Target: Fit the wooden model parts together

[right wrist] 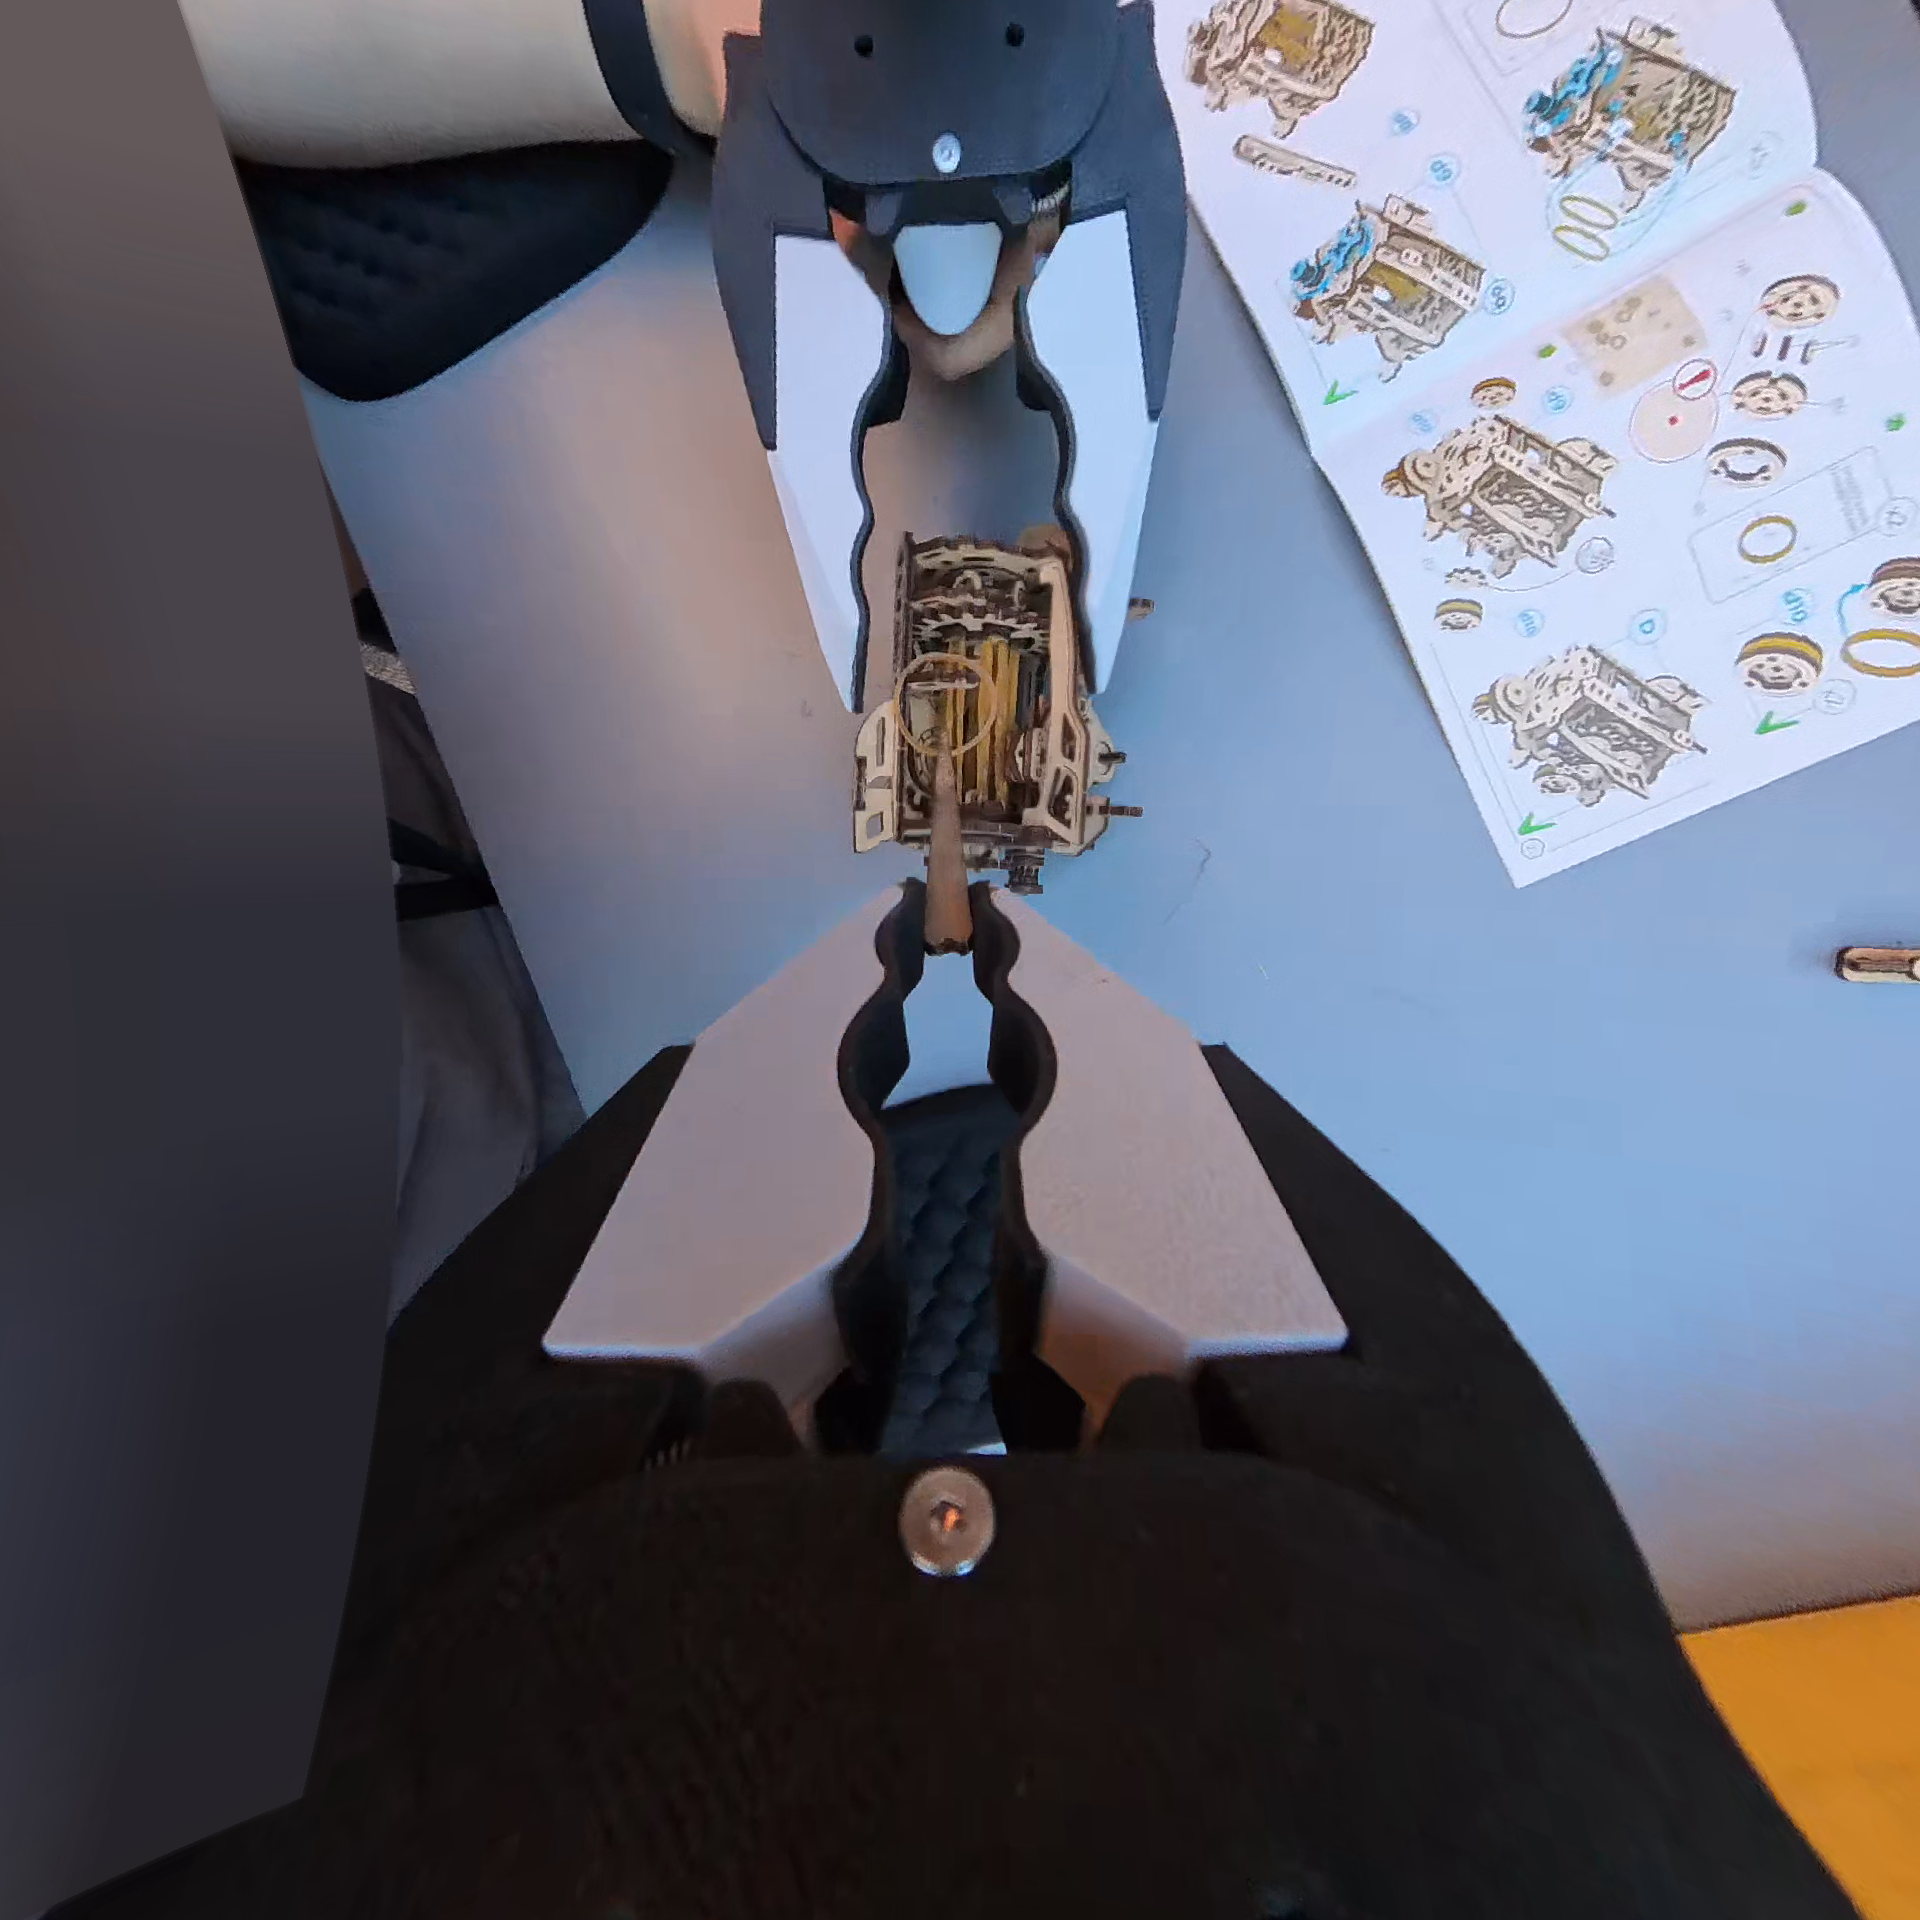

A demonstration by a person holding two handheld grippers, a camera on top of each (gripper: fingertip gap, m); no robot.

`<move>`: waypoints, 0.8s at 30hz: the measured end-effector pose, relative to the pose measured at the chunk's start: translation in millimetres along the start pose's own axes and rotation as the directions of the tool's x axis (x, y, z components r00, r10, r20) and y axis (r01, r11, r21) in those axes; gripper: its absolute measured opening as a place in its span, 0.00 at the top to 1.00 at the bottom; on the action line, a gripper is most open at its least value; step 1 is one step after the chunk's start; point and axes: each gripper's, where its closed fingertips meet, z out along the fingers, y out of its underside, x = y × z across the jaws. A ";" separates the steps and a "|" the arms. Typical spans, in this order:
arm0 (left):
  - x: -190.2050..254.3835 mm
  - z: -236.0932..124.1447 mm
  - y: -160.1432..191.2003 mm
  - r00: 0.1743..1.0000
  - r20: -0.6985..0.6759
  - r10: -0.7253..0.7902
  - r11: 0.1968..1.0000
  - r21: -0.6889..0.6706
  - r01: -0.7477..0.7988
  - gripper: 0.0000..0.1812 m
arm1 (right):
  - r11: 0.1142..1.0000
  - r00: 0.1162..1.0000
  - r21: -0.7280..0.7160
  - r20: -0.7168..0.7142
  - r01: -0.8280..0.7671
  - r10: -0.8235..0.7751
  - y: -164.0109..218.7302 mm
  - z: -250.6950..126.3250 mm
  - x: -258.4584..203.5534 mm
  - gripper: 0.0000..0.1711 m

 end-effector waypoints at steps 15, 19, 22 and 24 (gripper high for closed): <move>0.4 1.7 5.0 0.995 0.099 0.035 0.999 -0.022 -0.033 0.69 | 0.974 0.999 -0.223 -0.016 0.044 -0.049 -33.1 12.5 -5.4 0.96; 0.7 2.1 5.3 0.996 0.091 0.014 1.000 -0.021 -0.012 0.70 | 0.958 0.998 -0.282 -0.017 0.060 -0.067 -31.7 15.0 -5.7 0.96; 0.5 2.1 5.3 0.996 0.090 0.006 1.000 -0.020 -0.005 0.69 | 0.944 0.996 -0.321 -0.014 0.075 -0.084 -28.2 19.4 -6.7 0.96; 0.8 2.1 5.4 0.996 0.091 0.009 1.000 -0.021 -0.007 0.69 | 0.942 0.996 -0.327 -0.008 0.079 -0.086 -27.4 22.6 -7.1 0.96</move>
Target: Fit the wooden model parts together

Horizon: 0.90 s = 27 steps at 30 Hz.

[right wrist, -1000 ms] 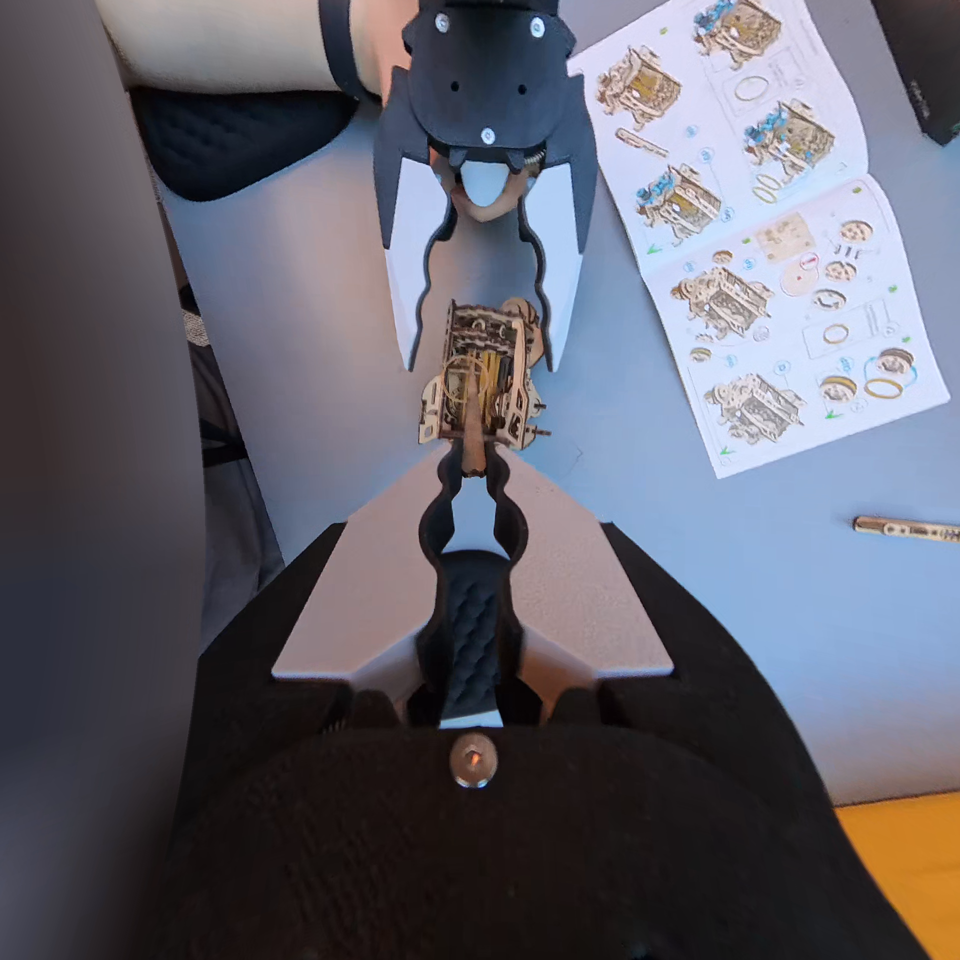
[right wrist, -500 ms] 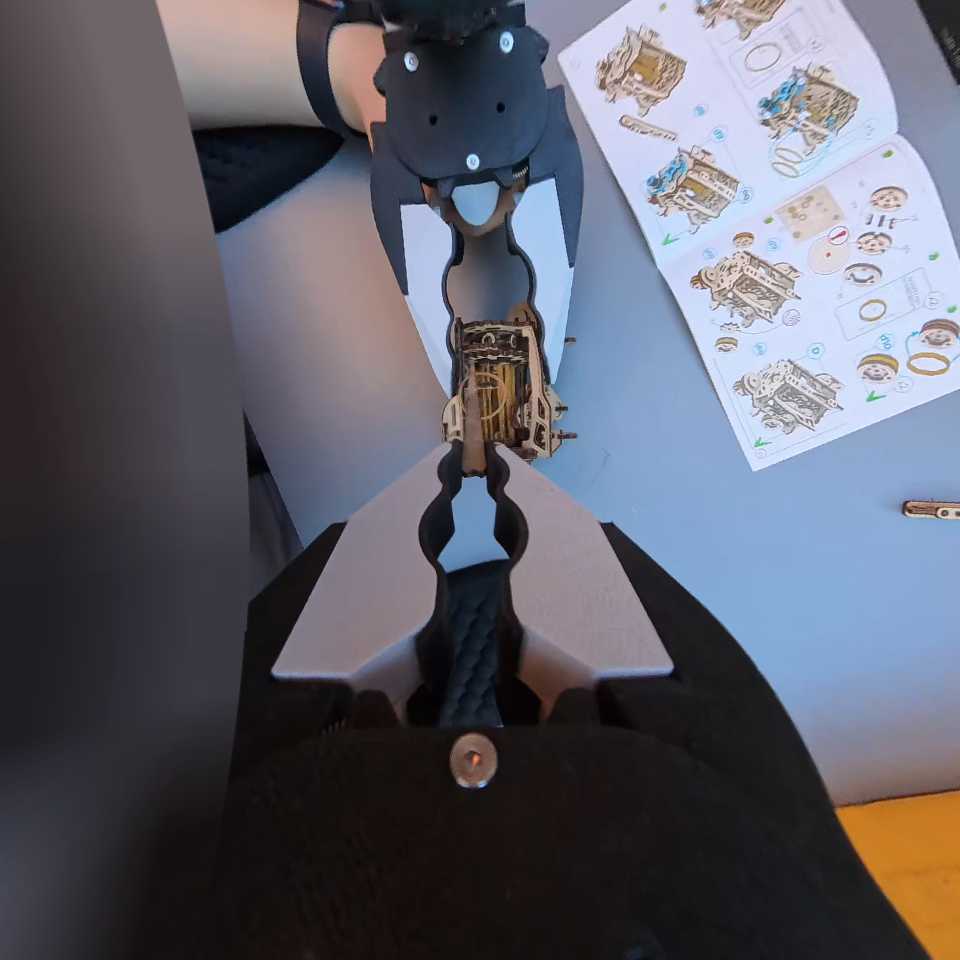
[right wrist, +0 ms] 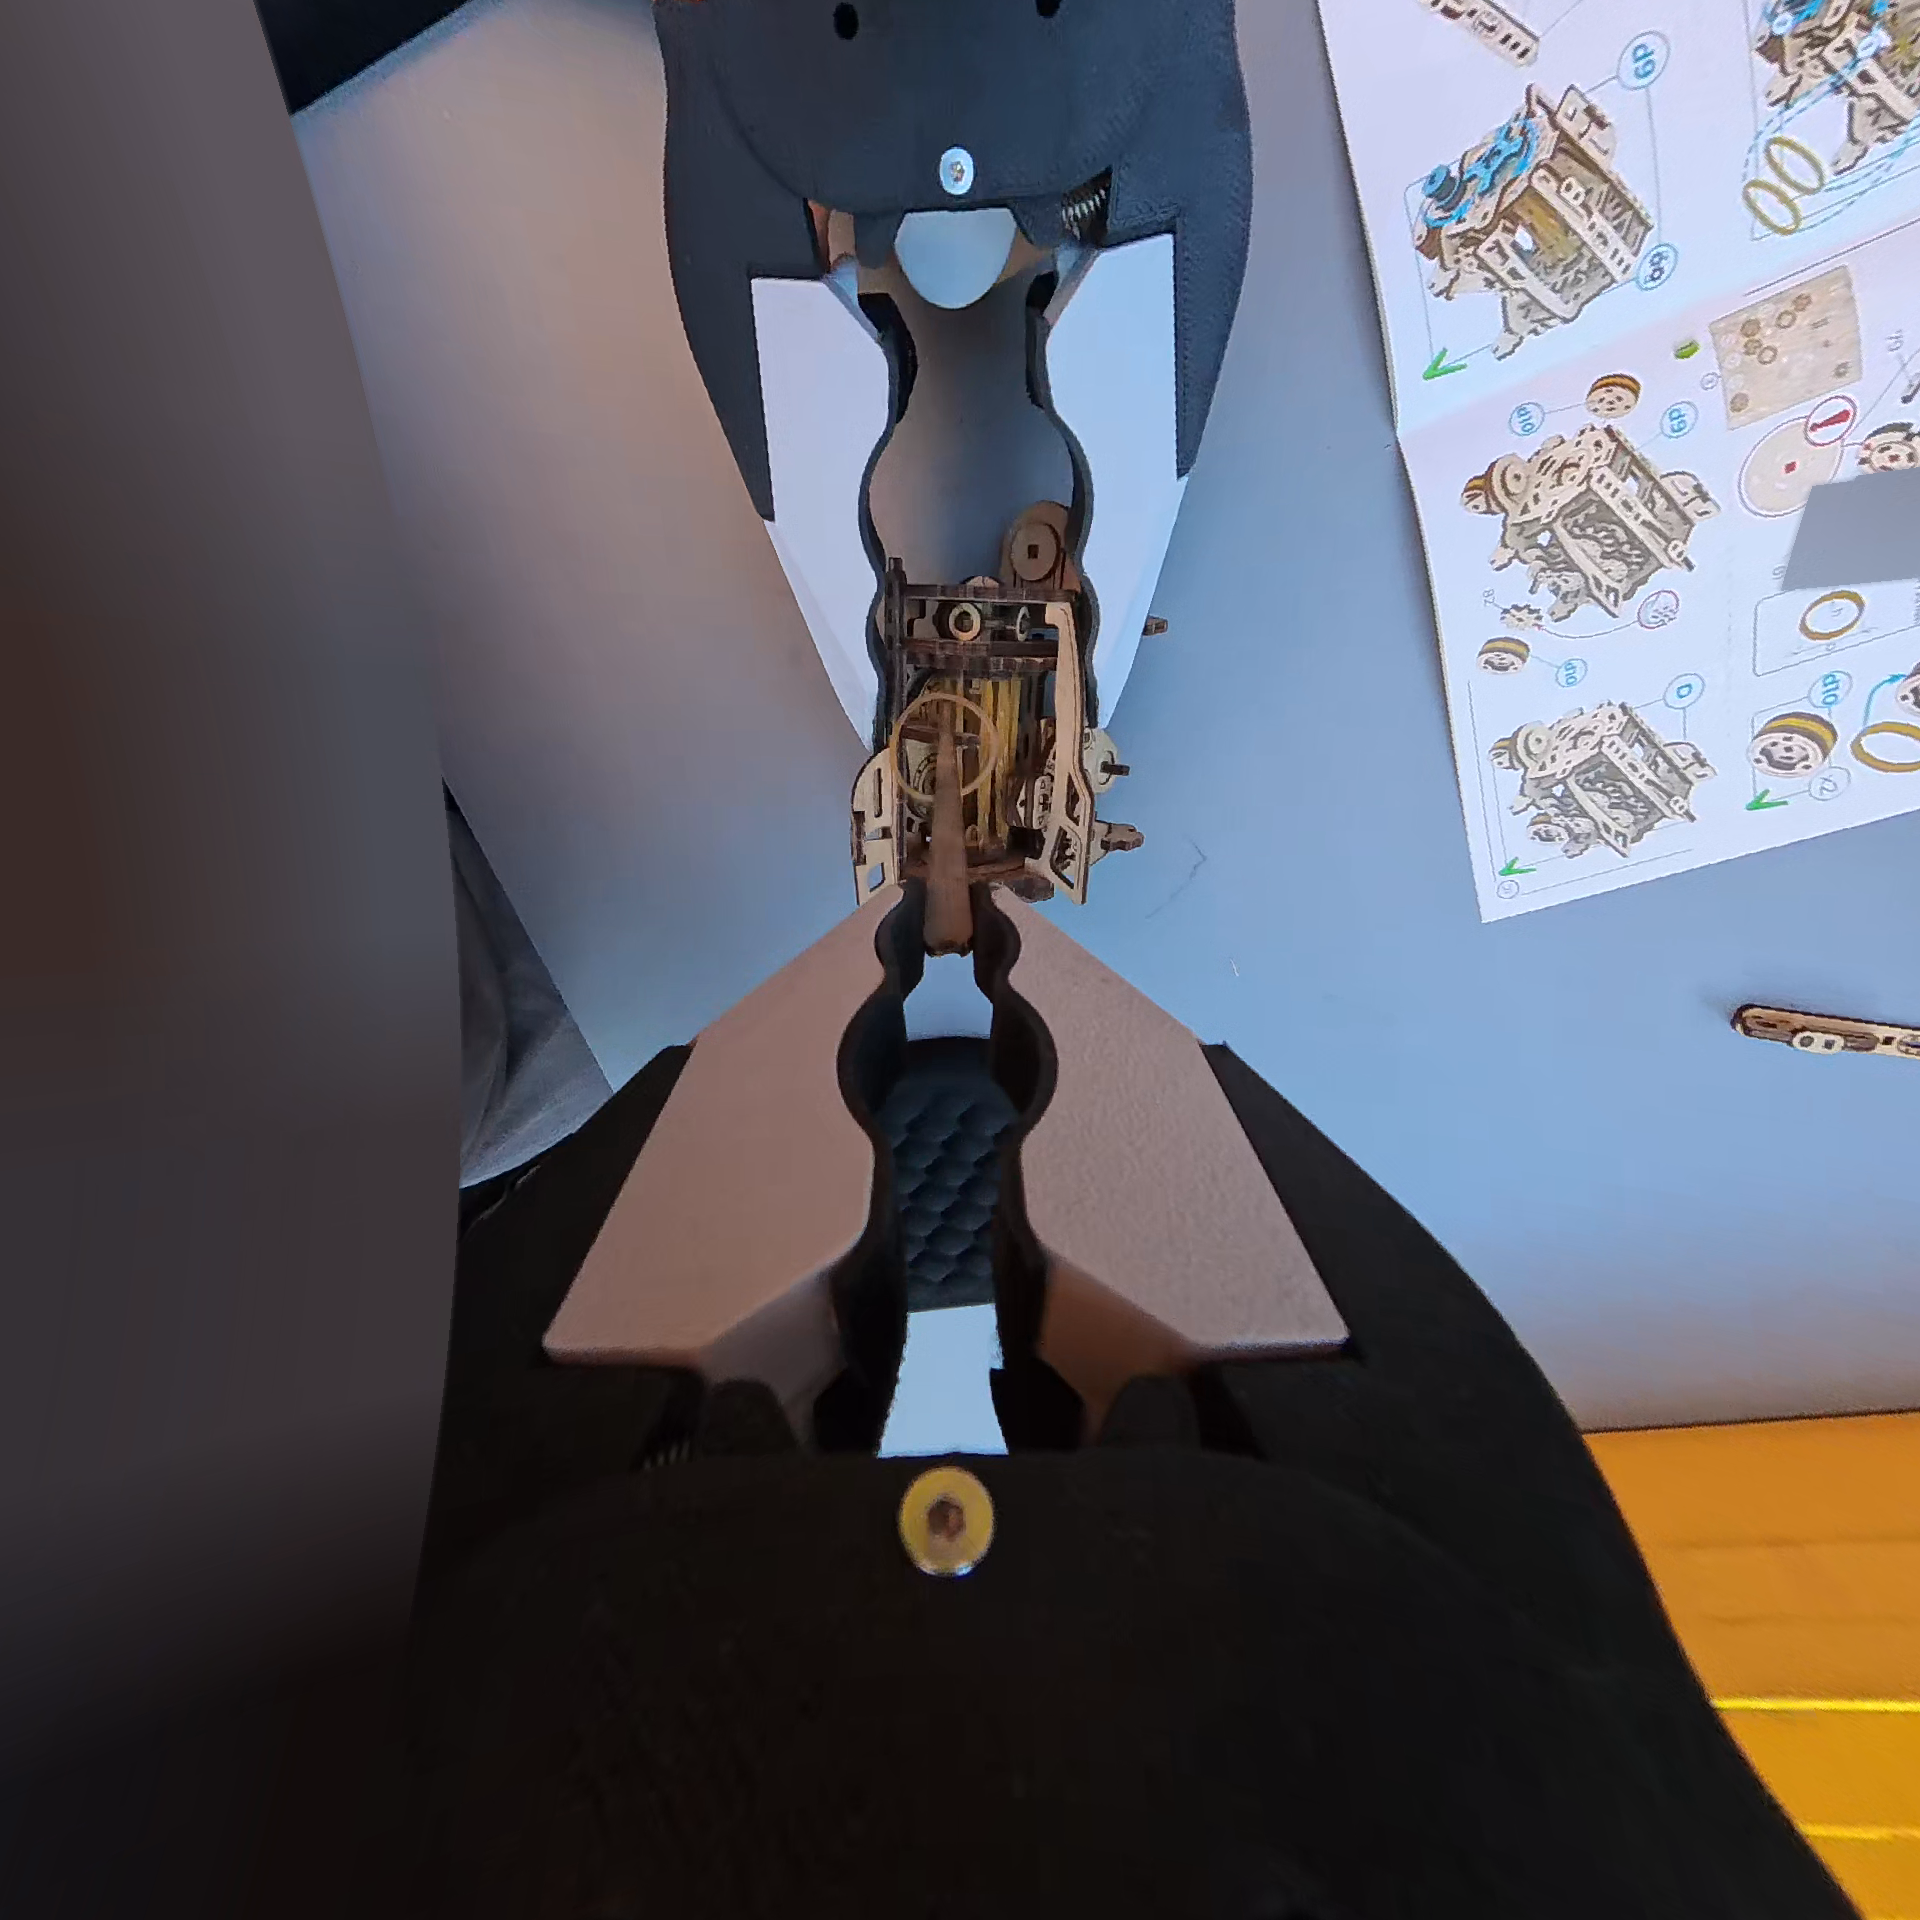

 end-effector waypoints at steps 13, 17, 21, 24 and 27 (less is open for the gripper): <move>0.0 -0.5 0.5 1.000 -0.006 -0.015 1.000 -0.001 0.015 0.69 | 0.990 1.000 0.137 0.006 -0.027 0.026 -0.2 -2.6 3.6 0.96; 0.0 -0.5 0.5 1.000 -0.007 -0.016 1.000 -0.001 0.016 0.70 | 0.989 1.000 0.149 -0.004 -0.006 0.007 -3.0 -4.3 2.1 0.96; 0.3 -0.7 0.5 1.000 -0.010 -0.017 1.000 -0.001 0.017 0.69 | 0.989 1.000 0.150 -0.006 0.005 -0.004 -2.0 -4.4 1.8 0.96; 0.3 -0.8 0.5 1.000 -0.012 -0.018 1.000 -0.001 0.018 0.69 | 0.986 1.000 0.167 -0.003 0.013 -0.013 -0.3 -3.1 1.5 0.96; 0.3 -0.9 0.4 1.000 -0.014 -0.021 1.000 0.000 0.021 0.70 | 0.979 1.000 0.202 0.000 0.017 -0.017 -0.3 -1.7 0.9 0.96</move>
